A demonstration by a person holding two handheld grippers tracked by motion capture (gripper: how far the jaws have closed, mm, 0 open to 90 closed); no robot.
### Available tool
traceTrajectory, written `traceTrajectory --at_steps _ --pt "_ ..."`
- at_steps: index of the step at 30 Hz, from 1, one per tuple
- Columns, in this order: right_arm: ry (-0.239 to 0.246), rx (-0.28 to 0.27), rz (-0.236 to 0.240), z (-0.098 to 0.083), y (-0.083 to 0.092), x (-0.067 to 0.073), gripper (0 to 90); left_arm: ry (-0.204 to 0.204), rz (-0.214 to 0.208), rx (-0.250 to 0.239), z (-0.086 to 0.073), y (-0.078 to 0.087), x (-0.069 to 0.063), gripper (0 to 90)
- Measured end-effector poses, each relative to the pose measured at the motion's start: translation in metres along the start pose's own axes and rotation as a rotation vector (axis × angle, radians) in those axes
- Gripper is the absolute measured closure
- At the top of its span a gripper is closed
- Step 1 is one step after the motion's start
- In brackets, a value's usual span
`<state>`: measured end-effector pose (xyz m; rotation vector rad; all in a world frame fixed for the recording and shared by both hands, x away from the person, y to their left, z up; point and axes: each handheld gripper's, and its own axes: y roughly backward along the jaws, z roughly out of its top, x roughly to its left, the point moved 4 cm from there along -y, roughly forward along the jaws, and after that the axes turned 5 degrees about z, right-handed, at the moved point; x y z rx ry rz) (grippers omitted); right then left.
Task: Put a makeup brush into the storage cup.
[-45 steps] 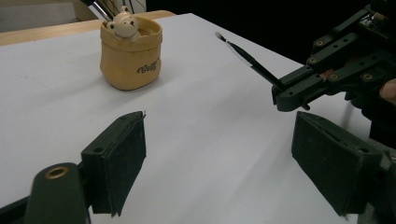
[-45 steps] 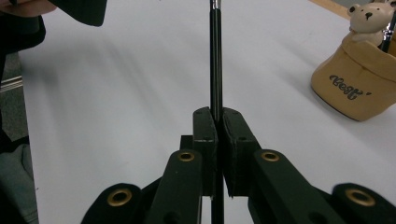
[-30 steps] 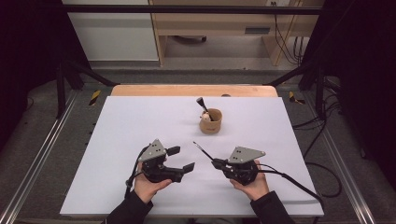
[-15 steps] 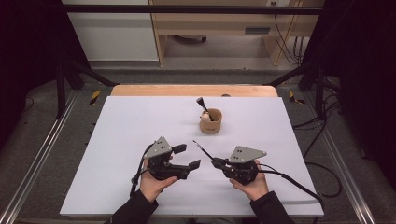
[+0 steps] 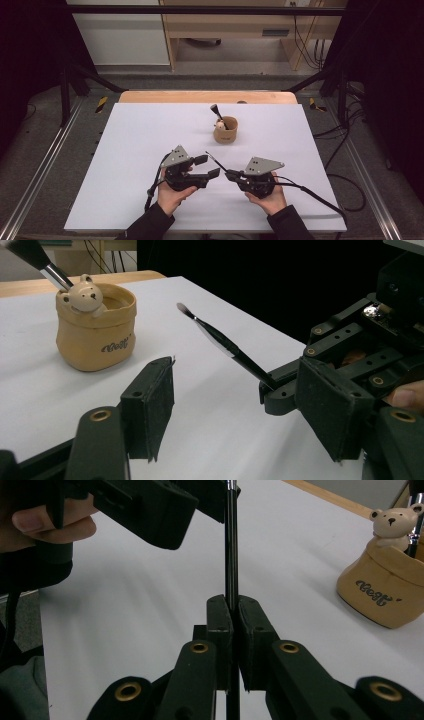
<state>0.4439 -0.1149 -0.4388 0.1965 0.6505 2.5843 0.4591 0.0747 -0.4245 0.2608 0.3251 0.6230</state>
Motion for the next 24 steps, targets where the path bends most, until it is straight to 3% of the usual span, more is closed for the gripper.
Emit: traceTrajectory --at_steps 8,24 --pt "0.004 -0.002 0.017 -0.0008 -0.0041 0.0028 85.2 0.0 -0.005 -0.003 -0.0017 -0.005 -0.0033 41.4" --pt "0.014 -0.005 0.031 -0.0028 -0.0093 0.0059 85.2 0.051 -0.023 -0.023 -0.0017 -0.0025 -0.0012 59.5"
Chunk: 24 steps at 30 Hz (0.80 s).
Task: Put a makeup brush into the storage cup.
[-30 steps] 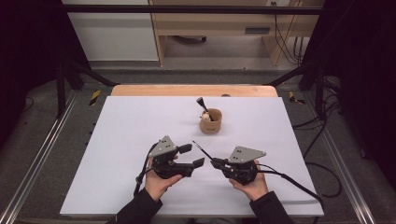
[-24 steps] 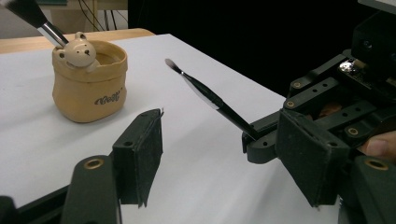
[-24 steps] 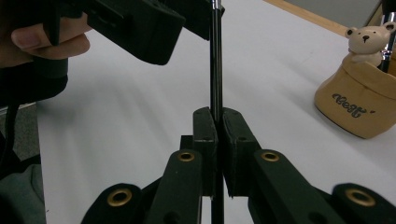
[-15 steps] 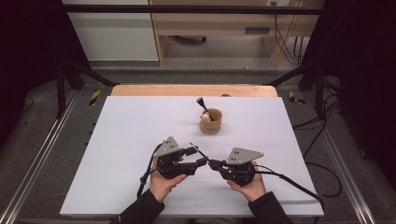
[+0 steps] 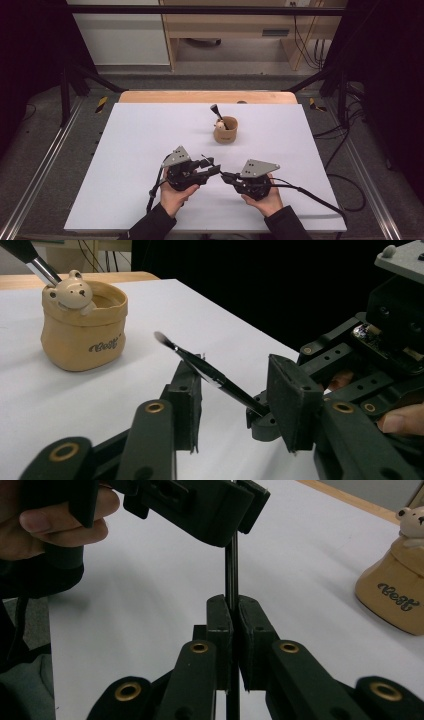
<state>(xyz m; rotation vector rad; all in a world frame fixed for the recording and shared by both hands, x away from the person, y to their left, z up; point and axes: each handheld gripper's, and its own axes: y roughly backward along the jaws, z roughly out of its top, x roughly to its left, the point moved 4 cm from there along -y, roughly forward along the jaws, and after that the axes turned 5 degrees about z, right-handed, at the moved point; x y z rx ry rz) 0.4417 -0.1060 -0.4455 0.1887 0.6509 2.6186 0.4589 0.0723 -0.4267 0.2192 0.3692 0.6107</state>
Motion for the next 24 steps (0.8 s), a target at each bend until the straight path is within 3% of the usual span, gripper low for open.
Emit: traceTrajectory --at_steps 14,24 --pt "0.012 0.007 0.005 -0.0014 -0.0023 0.0016 85.0 0.029 -0.028 -0.012 0.0002 0.0026 0.0006 73.6" --pt "0.02 0.02 0.007 -0.0027 -0.0047 0.0024 85.0 0.03 -0.05 -0.015 0.0005 0.0037 -0.0014 78.6"
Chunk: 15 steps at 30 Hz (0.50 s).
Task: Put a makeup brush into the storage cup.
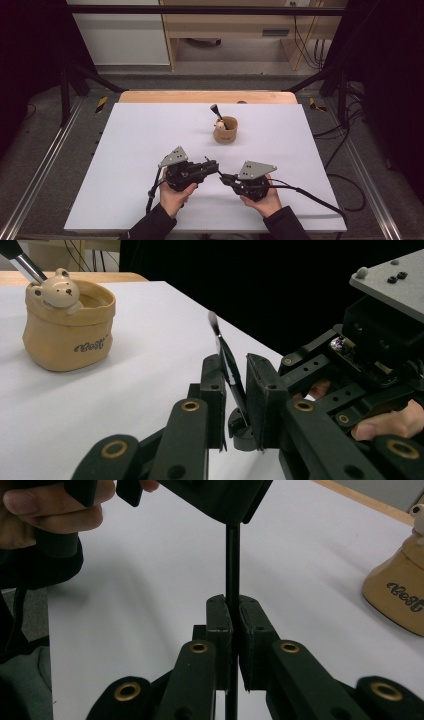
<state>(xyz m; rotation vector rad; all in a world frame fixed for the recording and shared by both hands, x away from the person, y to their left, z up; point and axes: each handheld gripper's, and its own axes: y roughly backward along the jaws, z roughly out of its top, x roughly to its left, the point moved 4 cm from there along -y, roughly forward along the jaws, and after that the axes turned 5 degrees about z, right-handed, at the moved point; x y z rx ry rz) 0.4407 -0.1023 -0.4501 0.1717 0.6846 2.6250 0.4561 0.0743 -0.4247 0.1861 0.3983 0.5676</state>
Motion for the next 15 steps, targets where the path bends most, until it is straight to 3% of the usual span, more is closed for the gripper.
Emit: traceTrajectory --at_steps 15 --pt "0.002 0.009 0.004 -0.0008 -0.0024 0.0007 84.1 -0.019 -0.029 -0.003 0.0002 0.0012 -0.0068 84.3"
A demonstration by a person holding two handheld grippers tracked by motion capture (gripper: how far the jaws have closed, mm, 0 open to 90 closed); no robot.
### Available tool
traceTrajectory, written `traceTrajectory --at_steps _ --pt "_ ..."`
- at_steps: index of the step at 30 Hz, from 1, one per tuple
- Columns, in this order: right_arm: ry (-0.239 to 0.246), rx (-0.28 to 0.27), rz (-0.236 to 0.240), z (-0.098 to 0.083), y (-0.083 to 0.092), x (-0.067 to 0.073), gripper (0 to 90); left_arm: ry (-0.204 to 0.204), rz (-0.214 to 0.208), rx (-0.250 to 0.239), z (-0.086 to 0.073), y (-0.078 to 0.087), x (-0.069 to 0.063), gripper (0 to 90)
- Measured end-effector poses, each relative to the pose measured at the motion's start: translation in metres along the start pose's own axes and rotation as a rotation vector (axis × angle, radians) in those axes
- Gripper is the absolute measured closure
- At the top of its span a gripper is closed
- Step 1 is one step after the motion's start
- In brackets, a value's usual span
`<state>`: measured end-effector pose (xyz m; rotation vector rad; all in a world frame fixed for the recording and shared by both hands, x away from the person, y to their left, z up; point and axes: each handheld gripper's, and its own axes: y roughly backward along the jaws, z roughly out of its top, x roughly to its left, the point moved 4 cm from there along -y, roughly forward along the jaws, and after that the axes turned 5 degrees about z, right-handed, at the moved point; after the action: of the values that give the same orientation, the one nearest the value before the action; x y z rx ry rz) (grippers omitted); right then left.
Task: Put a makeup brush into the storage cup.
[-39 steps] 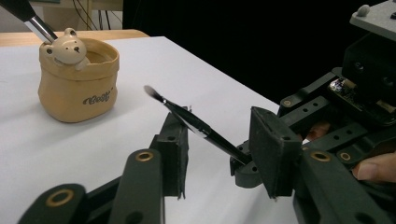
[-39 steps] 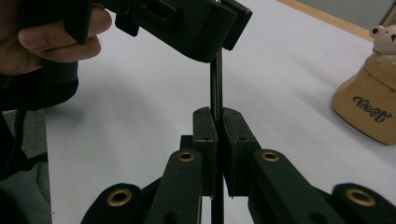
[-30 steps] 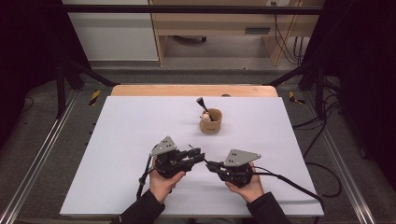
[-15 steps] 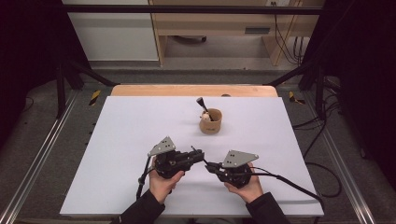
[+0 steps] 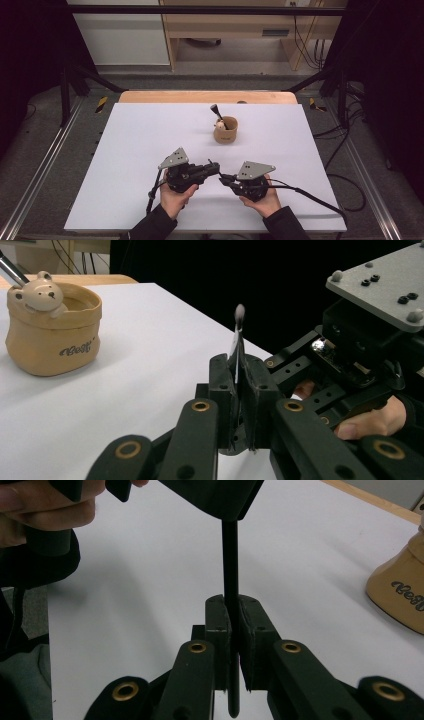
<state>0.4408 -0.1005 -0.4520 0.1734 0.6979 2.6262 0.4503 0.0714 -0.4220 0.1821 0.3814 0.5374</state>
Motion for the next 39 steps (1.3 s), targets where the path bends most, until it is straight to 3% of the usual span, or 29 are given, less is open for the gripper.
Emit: traceTrajectory --at_steps 9,15,21,25,39 --pt "-0.004 0.0 0.0 0.0 0.0 0.0 82.5 -0.018 -0.001 0.004 0.001 0.001 -0.002 84.8" --pt "-0.018 -0.018 -0.018 0.002 0.001 -0.001 64.7 -0.042 0.041 0.023 0.001 0.001 -0.001 84.9" --pt "-0.022 -0.037 -0.039 0.005 0.003 -0.002 57.2 -0.052 0.066 0.038 0.001 0.0 -0.002 84.8" --pt "-0.031 -0.043 -0.034 0.007 0.004 -0.002 58.9 -0.061 0.067 0.045 0.0 -0.001 -0.005 84.9" --pt "-0.018 -0.048 -0.012 0.011 0.003 0.002 77.8 -0.077 0.055 0.051 0.0 -0.003 -0.012 84.9"
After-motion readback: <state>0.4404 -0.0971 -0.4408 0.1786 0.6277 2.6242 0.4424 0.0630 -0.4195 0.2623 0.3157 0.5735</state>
